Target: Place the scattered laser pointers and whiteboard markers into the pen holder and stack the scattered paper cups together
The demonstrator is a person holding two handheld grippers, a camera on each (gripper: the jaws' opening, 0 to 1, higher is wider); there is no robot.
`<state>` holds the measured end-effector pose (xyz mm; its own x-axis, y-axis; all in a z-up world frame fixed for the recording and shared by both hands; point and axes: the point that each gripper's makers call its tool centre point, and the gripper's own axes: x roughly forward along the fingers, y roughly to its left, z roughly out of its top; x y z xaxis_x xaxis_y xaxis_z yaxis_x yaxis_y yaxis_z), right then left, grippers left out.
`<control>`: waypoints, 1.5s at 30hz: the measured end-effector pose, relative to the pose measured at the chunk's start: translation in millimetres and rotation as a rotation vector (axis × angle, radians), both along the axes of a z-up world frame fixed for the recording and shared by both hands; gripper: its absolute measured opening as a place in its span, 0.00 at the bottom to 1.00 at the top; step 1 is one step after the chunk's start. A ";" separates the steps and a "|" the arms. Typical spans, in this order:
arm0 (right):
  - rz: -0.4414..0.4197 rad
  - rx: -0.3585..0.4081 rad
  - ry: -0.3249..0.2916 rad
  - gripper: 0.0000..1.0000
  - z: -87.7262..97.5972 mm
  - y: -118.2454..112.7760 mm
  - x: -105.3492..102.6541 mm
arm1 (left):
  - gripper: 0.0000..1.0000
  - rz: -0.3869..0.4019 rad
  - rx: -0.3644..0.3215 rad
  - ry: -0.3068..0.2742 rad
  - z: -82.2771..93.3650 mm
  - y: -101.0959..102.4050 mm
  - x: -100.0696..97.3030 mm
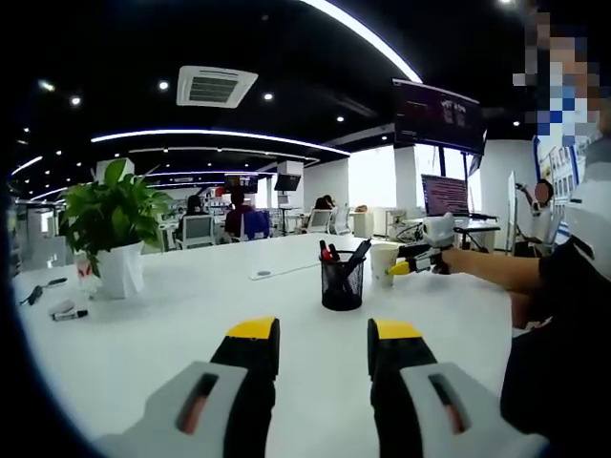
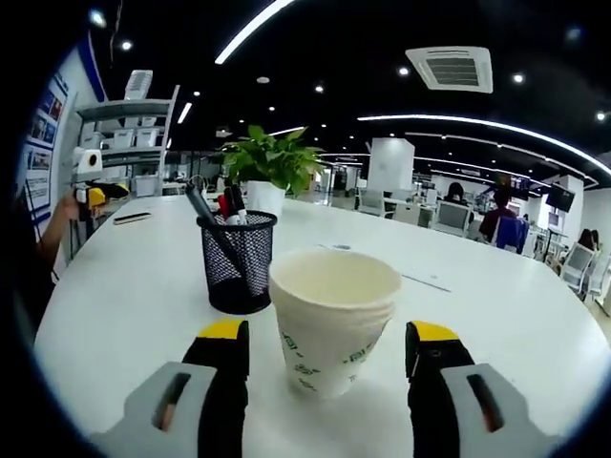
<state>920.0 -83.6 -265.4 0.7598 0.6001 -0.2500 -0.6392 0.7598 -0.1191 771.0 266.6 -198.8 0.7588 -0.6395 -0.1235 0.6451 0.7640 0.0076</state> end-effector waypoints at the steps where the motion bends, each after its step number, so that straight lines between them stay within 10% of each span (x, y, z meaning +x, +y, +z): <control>1: -0.004 0.008 0.010 0.69 0.4 -1.4 -0.5 | 0.38 0.003 -0.001 0.000 0.1 0.6 0.3; 17: -0.022 -0.031 0.076 0.71 16.3 -22.0 -22.7 | 0.46 -0.026 -0.084 -0.005 11.2 -5.3 1.7; 35: -0.031 0.115 -0.125 0.51 129.6 -15.5 -76.5 | 0.38 0.009 -0.015 -0.044 18.9 -8.6 -0.3; 45: -0.068 0.069 -0.192 0.55 135.7 -12.4 -106.1 | 0.38 -0.003 0.005 -0.025 13.4 -11.9 -3.1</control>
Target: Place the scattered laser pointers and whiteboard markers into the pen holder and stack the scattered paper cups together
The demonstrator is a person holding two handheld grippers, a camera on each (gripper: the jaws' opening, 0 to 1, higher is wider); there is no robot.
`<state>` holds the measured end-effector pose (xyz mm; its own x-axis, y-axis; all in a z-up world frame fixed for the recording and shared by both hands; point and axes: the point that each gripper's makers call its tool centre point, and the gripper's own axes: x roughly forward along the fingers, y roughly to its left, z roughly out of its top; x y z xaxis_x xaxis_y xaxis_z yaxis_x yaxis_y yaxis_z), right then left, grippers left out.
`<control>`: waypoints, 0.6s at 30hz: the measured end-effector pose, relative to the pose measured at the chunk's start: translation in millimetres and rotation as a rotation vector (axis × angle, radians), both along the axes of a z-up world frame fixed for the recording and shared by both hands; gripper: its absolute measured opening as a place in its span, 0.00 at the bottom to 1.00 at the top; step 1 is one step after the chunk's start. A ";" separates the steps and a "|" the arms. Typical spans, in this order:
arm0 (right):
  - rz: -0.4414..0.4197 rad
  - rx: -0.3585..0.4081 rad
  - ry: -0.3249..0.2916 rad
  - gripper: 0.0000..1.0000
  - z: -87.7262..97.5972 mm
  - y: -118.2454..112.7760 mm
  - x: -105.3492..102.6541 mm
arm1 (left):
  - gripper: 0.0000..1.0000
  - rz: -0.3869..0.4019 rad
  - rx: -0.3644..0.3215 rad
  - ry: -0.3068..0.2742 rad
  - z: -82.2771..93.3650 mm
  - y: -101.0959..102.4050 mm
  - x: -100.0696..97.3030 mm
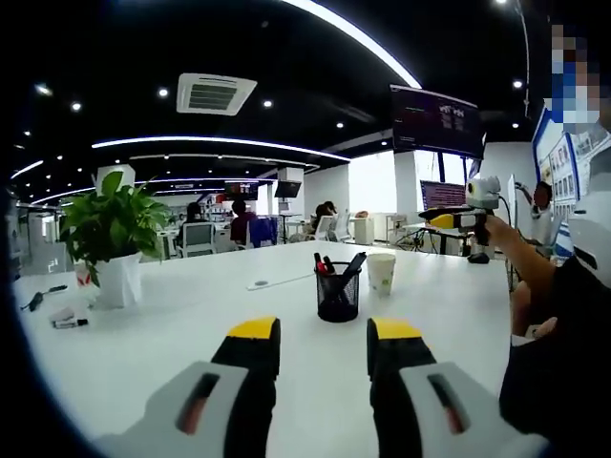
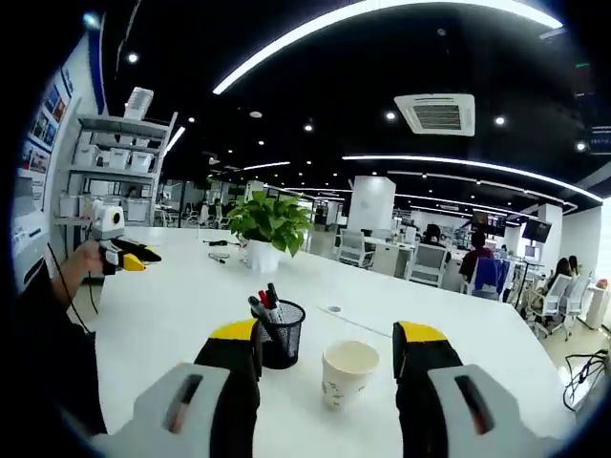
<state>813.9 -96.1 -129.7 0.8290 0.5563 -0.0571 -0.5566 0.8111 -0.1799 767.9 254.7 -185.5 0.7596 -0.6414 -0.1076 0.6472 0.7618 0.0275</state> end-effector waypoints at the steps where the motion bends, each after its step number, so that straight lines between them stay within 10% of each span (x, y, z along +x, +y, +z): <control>1: 0.004 -0.003 -0.013 0.54 0.7 1.0 -2.2 | 0.38 0.000 0.015 -0.010 0.3 -0.1 -0.1; 18: 0.001 0.050 -0.071 0.54 -2.3 17.3 -41.2 | 0.40 0.038 -0.058 -0.058 16.0 8.9 2.1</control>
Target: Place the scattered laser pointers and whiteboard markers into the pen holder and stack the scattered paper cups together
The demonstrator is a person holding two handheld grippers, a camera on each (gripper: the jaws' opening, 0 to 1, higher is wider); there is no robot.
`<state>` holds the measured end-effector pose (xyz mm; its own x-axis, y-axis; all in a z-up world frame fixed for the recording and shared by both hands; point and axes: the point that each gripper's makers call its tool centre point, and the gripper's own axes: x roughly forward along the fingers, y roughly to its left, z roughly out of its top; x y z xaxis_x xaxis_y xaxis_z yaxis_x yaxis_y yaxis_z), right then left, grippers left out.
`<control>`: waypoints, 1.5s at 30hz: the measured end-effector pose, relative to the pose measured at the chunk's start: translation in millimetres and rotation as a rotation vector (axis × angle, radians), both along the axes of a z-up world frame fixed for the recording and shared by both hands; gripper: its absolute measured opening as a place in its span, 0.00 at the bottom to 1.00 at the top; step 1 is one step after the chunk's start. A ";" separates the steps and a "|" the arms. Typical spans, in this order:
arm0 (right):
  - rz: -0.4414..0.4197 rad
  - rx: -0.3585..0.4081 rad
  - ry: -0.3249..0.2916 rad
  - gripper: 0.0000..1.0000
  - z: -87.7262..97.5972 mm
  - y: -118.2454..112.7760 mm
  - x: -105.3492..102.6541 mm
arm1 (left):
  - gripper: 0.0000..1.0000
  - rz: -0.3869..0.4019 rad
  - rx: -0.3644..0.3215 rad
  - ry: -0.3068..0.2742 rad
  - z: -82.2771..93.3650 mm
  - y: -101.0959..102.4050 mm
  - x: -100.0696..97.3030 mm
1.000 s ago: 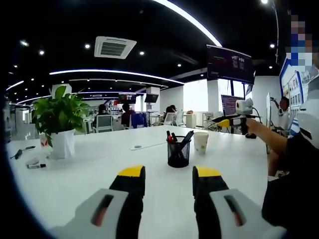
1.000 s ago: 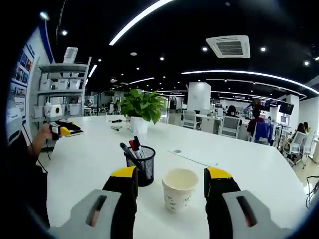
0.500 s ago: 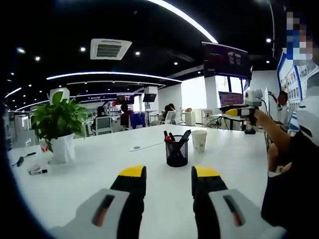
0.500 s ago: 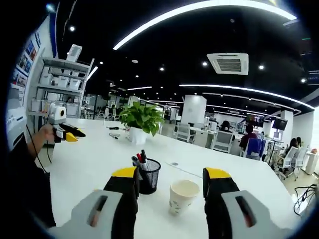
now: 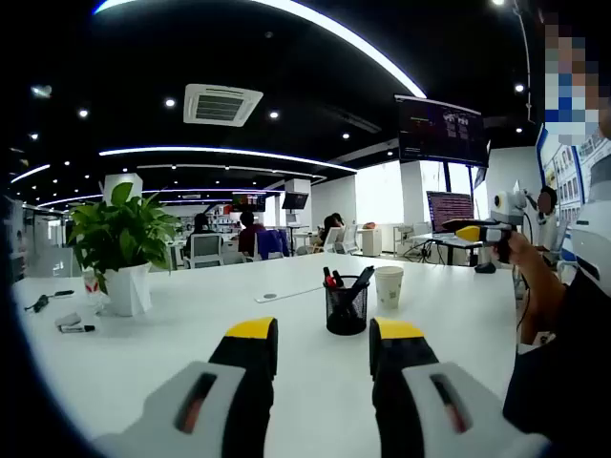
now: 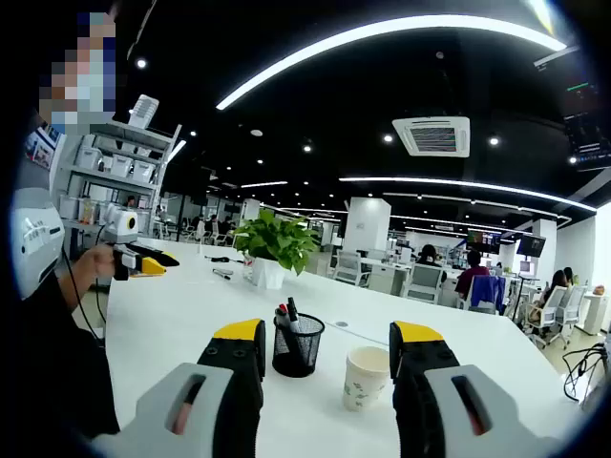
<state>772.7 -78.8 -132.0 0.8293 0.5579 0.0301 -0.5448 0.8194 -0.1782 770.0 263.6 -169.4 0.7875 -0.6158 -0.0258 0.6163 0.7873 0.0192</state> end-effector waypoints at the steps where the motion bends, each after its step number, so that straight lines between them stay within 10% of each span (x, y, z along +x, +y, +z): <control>1: 0.012 0.008 0.002 0.54 -2.0 1.8 1.6 | 0.40 0.003 -0.009 -0.003 0.6 -0.1 0.8; 11: 0.048 0.005 -0.009 0.60 -6.9 0.7 -4.5 | 0.41 0.024 0.020 -0.031 -17.6 -3.8 7.3; 14: 0.069 0.001 -0.059 0.65 -5.2 3.5 -6.6 | 0.43 0.028 0.018 0.063 -35.9 -2.8 14.0; 22: 0.202 -0.145 0.037 0.58 -46.1 26.1 -6.9 | 0.45 -0.020 -0.015 0.007 -17.3 -14.9 11.6; 33: 0.042 -0.043 -0.008 0.56 -30.3 0.7 13.6 | 0.42 0.101 0.010 0.029 -25.0 27.5 18.7; 37: 0.139 0.032 0.003 0.57 -28.4 9.8 5.3 | 0.42 0.096 -0.051 0.031 -13.6 31.4 17.7; 45: 0.124 -0.043 -0.027 0.60 -30.8 13.3 2.5 | 0.42 0.122 -0.046 0.021 -9.7 32.0 19.5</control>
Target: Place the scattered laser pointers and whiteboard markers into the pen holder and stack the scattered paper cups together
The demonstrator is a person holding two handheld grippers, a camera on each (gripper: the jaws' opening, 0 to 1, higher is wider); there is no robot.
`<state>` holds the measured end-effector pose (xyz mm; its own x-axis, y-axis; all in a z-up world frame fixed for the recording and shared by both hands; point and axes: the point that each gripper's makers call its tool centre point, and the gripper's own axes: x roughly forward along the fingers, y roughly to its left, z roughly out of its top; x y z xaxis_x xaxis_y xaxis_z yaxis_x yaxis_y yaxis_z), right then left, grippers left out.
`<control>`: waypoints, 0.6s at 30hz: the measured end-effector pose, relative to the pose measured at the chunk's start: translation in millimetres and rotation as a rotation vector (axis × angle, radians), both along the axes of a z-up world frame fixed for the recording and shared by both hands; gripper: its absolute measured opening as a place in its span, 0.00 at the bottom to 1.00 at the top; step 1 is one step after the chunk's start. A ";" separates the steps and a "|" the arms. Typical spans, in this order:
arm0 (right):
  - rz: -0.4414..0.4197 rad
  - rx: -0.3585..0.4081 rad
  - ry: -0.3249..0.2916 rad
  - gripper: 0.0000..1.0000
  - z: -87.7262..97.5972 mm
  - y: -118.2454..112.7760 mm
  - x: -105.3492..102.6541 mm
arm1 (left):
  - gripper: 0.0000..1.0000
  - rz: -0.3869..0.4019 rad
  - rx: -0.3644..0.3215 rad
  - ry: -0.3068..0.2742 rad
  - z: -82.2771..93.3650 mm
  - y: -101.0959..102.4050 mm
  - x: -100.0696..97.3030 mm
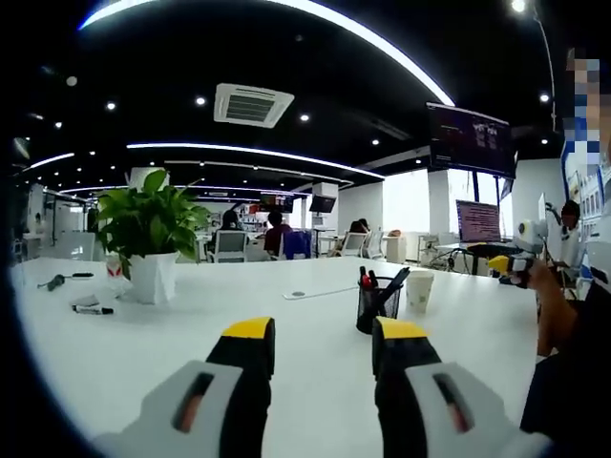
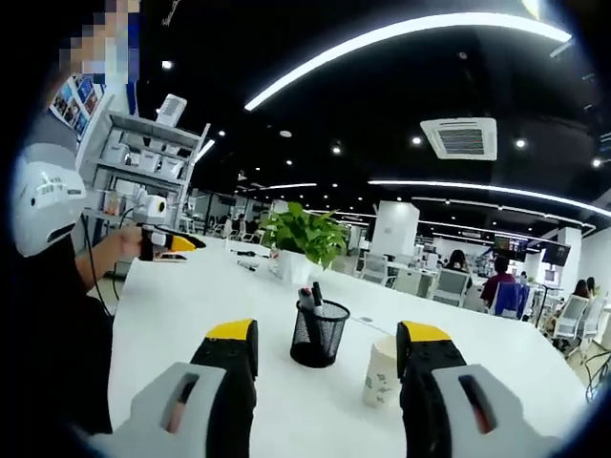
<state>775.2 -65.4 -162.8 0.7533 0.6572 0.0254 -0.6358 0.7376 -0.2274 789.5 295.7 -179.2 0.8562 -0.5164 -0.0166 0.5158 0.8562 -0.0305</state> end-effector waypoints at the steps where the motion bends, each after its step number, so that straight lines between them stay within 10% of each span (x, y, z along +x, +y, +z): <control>1: 0.000 -0.001 -0.001 0.60 0.1 0.1 -0.2 | 0.42 -0.001 0.001 0.001 -0.3 -0.3 0.0; 7: -0.129 -0.023 -0.060 0.47 10.1 -18.7 7.6 | 0.42 -0.025 0.019 0.007 -4.9 -8.5 0.2; 18: -0.054 -0.008 -0.010 0.49 3.3 -5.8 3.0 | 0.41 -0.062 0.072 0.015 -9.5 -16.8 -3.7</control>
